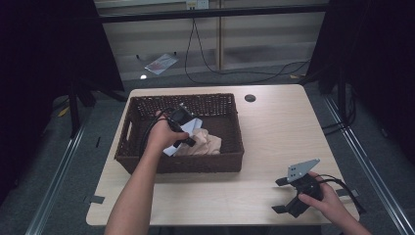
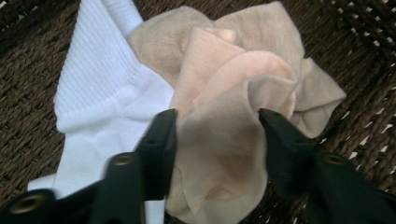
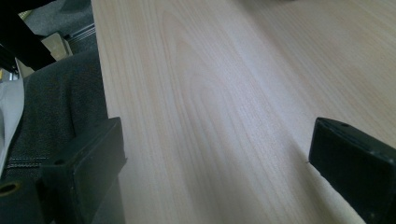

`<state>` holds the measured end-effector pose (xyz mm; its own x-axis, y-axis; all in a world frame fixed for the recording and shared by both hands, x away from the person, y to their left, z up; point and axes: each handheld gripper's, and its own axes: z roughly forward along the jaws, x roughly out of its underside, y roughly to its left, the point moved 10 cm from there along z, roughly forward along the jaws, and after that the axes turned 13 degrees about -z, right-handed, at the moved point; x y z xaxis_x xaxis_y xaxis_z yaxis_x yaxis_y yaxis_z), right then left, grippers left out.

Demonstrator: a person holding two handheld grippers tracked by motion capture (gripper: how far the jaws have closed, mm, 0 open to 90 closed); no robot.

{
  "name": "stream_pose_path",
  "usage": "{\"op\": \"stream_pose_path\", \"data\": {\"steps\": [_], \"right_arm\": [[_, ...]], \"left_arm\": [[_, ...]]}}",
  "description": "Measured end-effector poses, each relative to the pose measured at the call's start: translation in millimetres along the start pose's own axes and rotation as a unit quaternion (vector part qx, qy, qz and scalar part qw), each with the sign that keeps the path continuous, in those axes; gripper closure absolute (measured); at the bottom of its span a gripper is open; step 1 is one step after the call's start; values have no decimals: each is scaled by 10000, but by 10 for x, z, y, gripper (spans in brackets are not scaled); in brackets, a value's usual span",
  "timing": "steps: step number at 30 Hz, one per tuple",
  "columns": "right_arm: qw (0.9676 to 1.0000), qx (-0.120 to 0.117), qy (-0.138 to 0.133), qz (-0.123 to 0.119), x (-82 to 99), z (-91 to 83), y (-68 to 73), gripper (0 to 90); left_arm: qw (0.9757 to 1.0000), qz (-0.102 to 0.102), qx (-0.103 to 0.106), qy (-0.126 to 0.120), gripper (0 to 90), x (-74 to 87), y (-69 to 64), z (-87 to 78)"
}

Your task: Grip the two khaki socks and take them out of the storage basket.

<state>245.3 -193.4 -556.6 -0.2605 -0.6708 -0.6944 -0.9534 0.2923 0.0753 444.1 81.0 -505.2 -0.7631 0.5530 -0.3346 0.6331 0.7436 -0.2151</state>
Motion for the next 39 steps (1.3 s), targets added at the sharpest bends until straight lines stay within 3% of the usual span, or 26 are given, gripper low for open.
{"op": "stream_pose_path", "data": {"steps": [4, 6, 9, 15, 23, 32, 39], "right_arm": [[10000, -12, 1, 1, 0, 0, 4, 33], [10000, -6, 4, 3, 1, -1, 1, 33], [10000, -9, 4, 4, 1, 4, 2, 33], [10000, -25, -13, 14, -2, 8, 6, 33], [10000, -10, -18, -6, -3, 10, 0, 33], [10000, -19, -15, 2, -4, 11, 2, 33], [10000, -29, -2, 4, -1, 13, 6, 33]], "left_arm": [[9999, 52, -42, 76, 803, 9, -28, -56], [10000, -1, -38, 86, 875, 13, -37, -104], [10000, -7, -12, 89, 886, 16, -45, -191], [9995, -156, 248, 91, 886, -15, -119, -433], [9991, -111, 392, 72, 887, -82, -221, -760], [9991, -75, 375, 160, 887, -82, -299, -1016], [9987, -63, 473, 178, 887, -101, -388, -1178]]}}
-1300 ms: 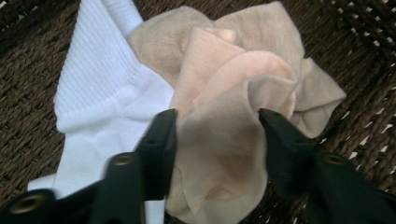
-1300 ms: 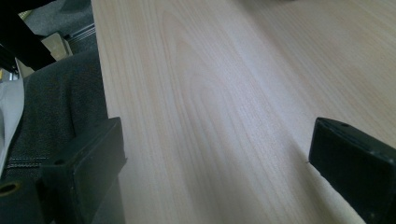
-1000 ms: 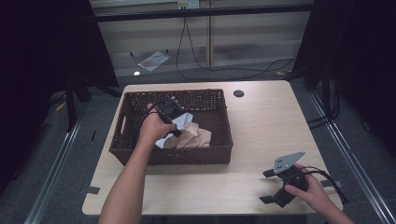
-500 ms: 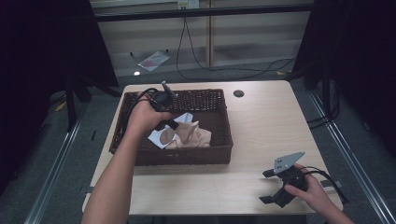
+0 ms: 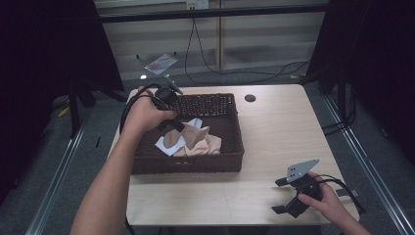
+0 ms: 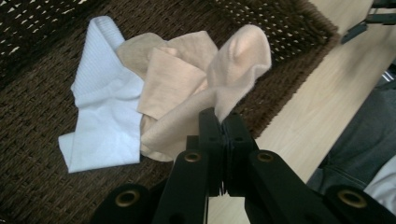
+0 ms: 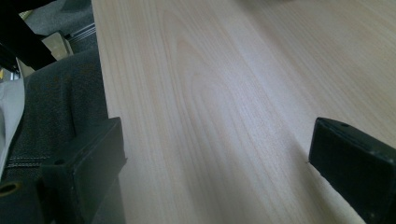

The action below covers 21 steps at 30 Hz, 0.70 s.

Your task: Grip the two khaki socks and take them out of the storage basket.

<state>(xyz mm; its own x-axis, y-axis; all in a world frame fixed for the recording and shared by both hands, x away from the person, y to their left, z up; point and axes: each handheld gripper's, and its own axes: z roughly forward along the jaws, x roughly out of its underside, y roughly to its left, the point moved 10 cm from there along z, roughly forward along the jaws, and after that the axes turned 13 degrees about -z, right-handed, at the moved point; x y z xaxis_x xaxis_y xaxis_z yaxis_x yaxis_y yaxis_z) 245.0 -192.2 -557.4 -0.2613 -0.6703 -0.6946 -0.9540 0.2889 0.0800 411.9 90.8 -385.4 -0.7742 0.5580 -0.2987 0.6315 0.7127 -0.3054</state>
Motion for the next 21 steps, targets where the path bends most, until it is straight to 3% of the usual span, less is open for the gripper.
{"op": "stream_pose_path", "data": {"steps": [21], "right_arm": [[10000, -25, -11, 13, -2, 3, 7, 33]], "left_arm": [[9995, 105, 303, 34, 886, 12, -250, -186]]}}
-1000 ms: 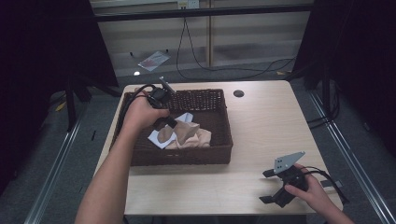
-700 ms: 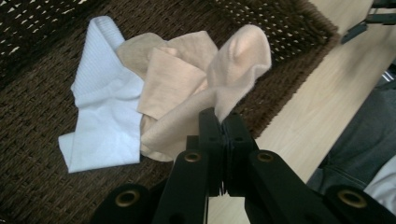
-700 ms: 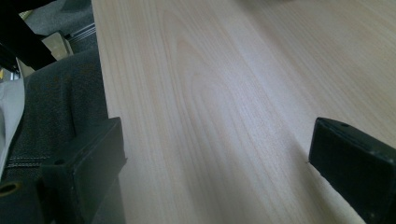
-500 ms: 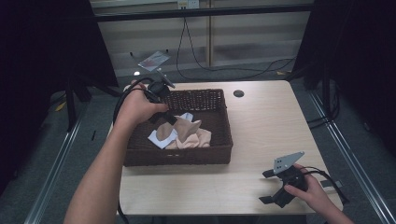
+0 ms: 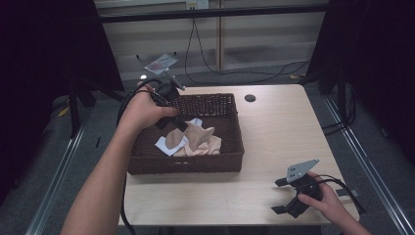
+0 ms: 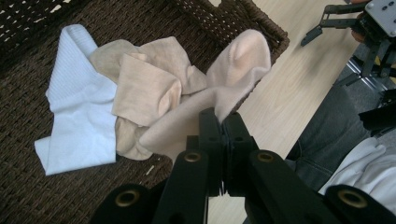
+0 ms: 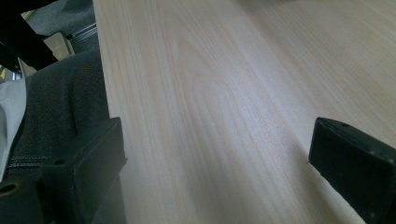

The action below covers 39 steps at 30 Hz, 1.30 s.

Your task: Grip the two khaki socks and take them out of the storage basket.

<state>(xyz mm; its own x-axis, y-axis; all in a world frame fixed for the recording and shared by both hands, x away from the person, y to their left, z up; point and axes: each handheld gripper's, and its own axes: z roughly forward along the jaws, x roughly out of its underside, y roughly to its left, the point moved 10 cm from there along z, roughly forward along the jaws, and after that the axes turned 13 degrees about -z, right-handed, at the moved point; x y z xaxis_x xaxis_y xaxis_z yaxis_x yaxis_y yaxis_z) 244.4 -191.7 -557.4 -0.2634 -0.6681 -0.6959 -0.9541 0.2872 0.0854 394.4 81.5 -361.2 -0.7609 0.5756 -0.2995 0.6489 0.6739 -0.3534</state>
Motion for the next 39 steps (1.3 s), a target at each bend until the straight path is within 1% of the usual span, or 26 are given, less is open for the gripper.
{"op": "stream_pose_path", "data": {"steps": [1, 9, 10, 12, 13, 15, 16, 17, 19, 21, 22, 24, 25, 27, 28, 29, 30, 31, 32, 35, 36, 37, 38, 39], "right_arm": [[10000, 6, 6, 3, 1, 3, -1, 33], [10000, 8, 29, 7, 4, 4, -3, 33], [10000, -1, 14, 9, 2, 4, -2, 33], [10000, 0, 11, 5, 1, 1, -1, 33], [10000, 0, 6, 7, -1, -1, -2, 33], [10000, -5, 3, 5, -1, -2, -1, 33], [10000, -9, 1, 1, -1, -2, 1, 33], [10000, -4, 2, 6, -2, -3, 2, 33], [10000, 8, 4, 7, -1, -4, -2, 33], [10000, 2, 0, 6, -2, -4, -1, 33], [10000, 3, -1, -1, -2, -2, -1, 33], [10000, -13, 7, 3, 0, -1, 2, 33], [10000, -11, 3, 3, -1, -1, 2, 33], [10000, -14, -11, 9, -4, -2, 2, 33], [10000, -12, -17, 11, -4, 0, 1, 33], [10000, -13, -23, -4, -4, -1, 0, 33], [10000, -18, -11, 6, -3, 0, 3, 33], [10000, -13, -7, 13, -2, 1, 2, 33], [10000, -14, -6, 16, -2, 2, 2, 33], [10000, -20, 0, 17, -1, 5, 3, 33], [10000, -21, 2, 13, 0, 4, 3, 33], [10000, -14, 5, 12, 1, 3, 3, 33], [10000, -6, 2, 1, 1, 1, 1, 33], [10000, -5, 0, -6, 1, -1, 1, 33]], "left_arm": [[10000, 31, -6, 51, 886, 10, -2, -15], [9999, 116, 70, 63, 886, 45, -57, -59], [9999, 83, 75, 4, 886, 43, -67, -52], [9999, 136, 87, 54, 886, 68, -78, -56], [9999, 125, 112, 23, 886, 76, -95, -50], [9998, 165, 138, 58, 886, 105, -113, -42], [9997, 184, 147, 28, 886, 110, -120, -33], [9997, 186, 142, 87, 886, 129, -129, -36], [9996, 222, 175, 81, 886, 152, -152, -18], [9994, 265, 165, 162, 886, 183, -166, -26], [9994, 258, 196, 124, 886, 189, -180, -20], [9992, 297, 204, 180, 886, 220, -192, -22], [9992, 291, 243, 143, 886, 228, -202, -13], [9990, 321, 251, 177, 886, 255, -205, -3], [9991, 324, 257, 133, 886, 258, -208, 10], [9988, 352, 282, 177, 886, 275, -213, 17], [9987, 365, 316, 165, 886, 288, -219, 37], [9986, 376, 307, 221, 886, 306, -218, 47], [9986, 381, 311, 176, 886, 308, -221, 65], [9982, 427, 363, 192, 886, 345, -249, 103], [9984, 404, 360, 172, 886, 356, -262, 120], [9980, 465, 346, 238, 885, 377, -265, 129], [9981, 467, 343, 216, 885, 384, -272, 142], [9979, 484, 322, 297, 885, 408, -278, 148]]}}
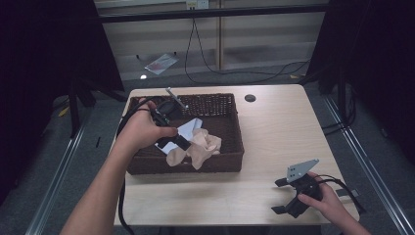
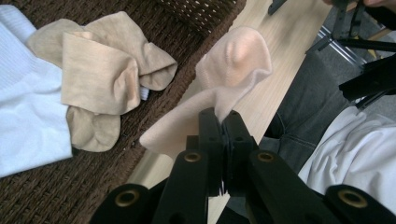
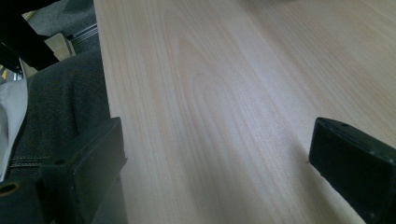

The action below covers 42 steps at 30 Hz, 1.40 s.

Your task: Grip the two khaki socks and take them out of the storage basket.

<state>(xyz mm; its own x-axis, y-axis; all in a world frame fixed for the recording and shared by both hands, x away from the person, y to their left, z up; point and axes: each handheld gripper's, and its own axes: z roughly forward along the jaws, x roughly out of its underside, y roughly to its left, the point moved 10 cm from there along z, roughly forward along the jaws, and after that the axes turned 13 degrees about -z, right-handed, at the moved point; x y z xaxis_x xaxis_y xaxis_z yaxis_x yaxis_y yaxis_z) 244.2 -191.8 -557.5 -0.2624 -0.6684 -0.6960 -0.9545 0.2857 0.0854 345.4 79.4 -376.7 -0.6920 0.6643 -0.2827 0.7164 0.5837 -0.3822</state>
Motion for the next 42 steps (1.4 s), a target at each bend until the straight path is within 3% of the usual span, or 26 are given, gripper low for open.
{"op": "stream_pose_path", "data": {"steps": [22, 26, 38, 42], "right_arm": [[10000, 49, 3, -10, -1, -6, -13, 33], [10000, 82, 16, -24, 1, -9, -21, 33], [9999, 137, -7, 6, -6, -19, -31, 33], [9999, 164, -7, 15, -7, -20, -39, 33]], "left_arm": [[9994, 251, 238, 17, 884, 128, -204, 298], [9988, 379, 296, 68, 883, 153, -249, 358], [9983, 394, 398, 157, 878, 197, -267, 593], [9986, 301, 381, 190, 872, 214, -239, 683]]}}
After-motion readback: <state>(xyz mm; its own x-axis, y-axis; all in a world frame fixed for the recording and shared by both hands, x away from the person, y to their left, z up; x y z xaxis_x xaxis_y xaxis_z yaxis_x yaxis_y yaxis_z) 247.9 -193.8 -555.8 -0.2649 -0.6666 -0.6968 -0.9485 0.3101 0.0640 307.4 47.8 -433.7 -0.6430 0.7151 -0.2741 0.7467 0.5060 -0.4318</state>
